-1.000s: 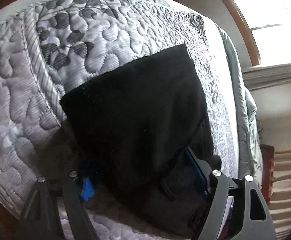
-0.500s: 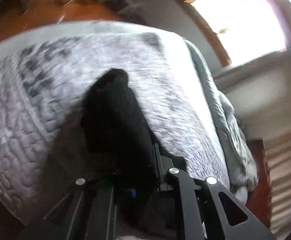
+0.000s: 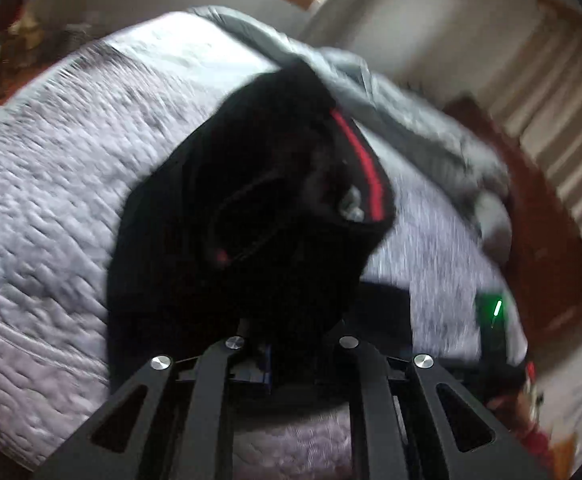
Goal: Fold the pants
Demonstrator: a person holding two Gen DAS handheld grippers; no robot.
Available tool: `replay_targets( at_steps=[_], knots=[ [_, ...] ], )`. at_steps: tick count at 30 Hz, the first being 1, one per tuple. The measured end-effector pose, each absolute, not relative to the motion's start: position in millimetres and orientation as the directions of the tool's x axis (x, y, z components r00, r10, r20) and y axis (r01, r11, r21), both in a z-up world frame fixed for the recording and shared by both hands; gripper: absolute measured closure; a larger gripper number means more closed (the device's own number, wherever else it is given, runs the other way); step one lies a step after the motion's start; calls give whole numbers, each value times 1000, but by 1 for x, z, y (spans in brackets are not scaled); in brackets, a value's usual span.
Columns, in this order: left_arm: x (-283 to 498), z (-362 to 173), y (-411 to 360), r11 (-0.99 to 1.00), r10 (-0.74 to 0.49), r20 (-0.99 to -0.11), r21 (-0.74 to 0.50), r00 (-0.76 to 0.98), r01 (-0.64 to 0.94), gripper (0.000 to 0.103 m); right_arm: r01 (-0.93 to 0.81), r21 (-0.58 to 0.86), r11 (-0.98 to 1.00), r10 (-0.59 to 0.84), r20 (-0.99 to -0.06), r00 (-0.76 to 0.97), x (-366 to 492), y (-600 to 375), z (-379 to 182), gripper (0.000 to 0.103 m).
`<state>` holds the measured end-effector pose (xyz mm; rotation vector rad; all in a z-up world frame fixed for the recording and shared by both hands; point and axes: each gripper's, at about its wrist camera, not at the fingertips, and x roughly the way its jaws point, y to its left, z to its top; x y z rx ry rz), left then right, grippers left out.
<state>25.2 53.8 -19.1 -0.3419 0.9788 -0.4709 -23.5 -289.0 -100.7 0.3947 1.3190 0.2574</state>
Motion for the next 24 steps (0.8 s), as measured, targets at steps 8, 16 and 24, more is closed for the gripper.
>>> replay_targets(
  at_steps=[8, 16, 24],
  knots=[
    [11, -58, 14, 790, -610, -752, -554, 248, 263, 63, 34, 425, 905, 406, -884, 230, -23, -291, -103, 27],
    [25, -24, 75, 841, -537, -722, -501, 437, 204, 31, 25, 390, 920, 376, -901, 219, -16, -283, -104, 27],
    [39, -88, 80, 917, -399, -846, -377, 354, 134, 30, 8, 331, 944, 323, -926, 193, -14, -270, -109, 27]
  ],
)
